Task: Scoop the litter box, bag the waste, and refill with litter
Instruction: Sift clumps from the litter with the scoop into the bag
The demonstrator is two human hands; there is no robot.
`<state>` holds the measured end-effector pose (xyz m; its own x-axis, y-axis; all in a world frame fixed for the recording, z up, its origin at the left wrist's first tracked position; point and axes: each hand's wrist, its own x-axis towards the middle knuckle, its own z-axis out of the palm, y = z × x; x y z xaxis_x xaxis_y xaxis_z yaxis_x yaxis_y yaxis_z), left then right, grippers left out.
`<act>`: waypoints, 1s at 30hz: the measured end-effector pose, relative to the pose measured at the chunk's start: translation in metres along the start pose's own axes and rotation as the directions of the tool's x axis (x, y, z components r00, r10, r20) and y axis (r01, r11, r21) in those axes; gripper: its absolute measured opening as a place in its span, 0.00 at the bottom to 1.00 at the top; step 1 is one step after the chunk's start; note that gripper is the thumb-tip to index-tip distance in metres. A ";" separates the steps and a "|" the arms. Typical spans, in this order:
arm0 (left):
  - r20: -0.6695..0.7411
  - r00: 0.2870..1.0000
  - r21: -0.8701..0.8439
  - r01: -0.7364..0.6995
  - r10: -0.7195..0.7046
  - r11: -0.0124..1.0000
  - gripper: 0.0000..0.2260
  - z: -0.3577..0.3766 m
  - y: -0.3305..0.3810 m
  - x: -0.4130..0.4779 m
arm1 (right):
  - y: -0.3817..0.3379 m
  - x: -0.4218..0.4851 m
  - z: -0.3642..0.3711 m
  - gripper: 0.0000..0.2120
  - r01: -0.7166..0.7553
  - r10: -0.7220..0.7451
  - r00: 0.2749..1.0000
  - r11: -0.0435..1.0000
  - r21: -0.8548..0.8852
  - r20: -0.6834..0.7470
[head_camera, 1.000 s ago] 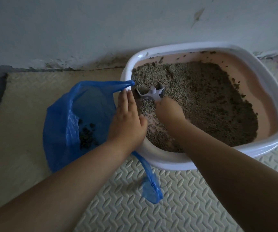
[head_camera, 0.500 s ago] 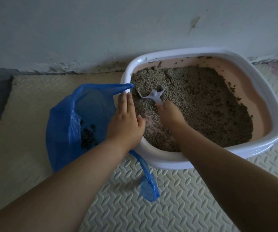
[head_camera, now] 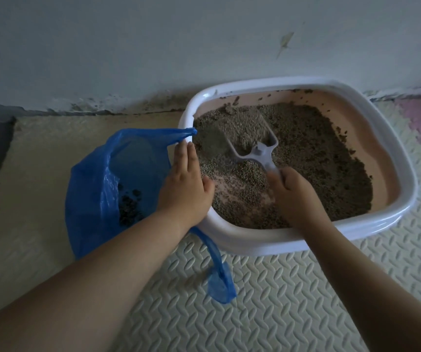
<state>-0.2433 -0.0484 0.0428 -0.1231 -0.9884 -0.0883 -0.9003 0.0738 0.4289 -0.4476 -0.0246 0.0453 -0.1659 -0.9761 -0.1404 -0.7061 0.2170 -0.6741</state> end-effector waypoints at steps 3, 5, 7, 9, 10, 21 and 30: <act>0.000 1.000 -0.002 0.005 -0.005 1.000 0.31 0.000 0.000 0.000 | 0.003 -0.009 -0.005 0.21 -0.013 0.013 1.000 1.000 -0.003 -0.008; 0.003 1.000 0.000 0.006 -0.006 1.000 0.31 0.000 0.001 0.000 | 0.002 -0.010 -0.004 0.22 0.009 -0.009 1.000 1.000 -0.005 -0.030; 0.004 1.000 -0.003 0.003 -0.003 1.000 0.31 0.000 0.001 0.000 | 0.001 -0.011 -0.003 0.22 0.032 -0.032 0.999 0.999 0.010 -0.038; 0.001 1.000 -0.006 0.002 -0.002 1.000 0.31 -0.001 0.000 0.000 | 0.002 -0.011 -0.003 0.21 0.029 -0.028 0.998 0.999 0.018 -0.053; 0.001 1.000 -0.010 0.004 -0.004 1.000 0.31 0.000 0.000 0.000 | 0.003 -0.011 -0.003 0.21 0.031 -0.030 0.998 0.999 0.013 -0.056; 0.002 1.000 -0.018 0.009 -0.009 1.000 0.31 0.000 0.001 0.000 | 0.004 -0.014 -0.002 0.22 0.025 -0.022 0.996 0.999 0.036 -0.084; 0.011 1.000 -0.021 0.005 -0.005 1.000 0.31 -0.001 0.001 -0.001 | 0.001 -0.018 -0.004 0.21 0.060 -0.056 0.993 0.997 0.039 -0.105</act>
<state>-0.2432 -0.0479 0.0441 -0.1231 -0.9873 -0.1005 -0.8921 0.0657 0.4470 -0.4478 -0.0072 0.0497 -0.1978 -0.9799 -0.0254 -0.6874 0.1571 -0.7091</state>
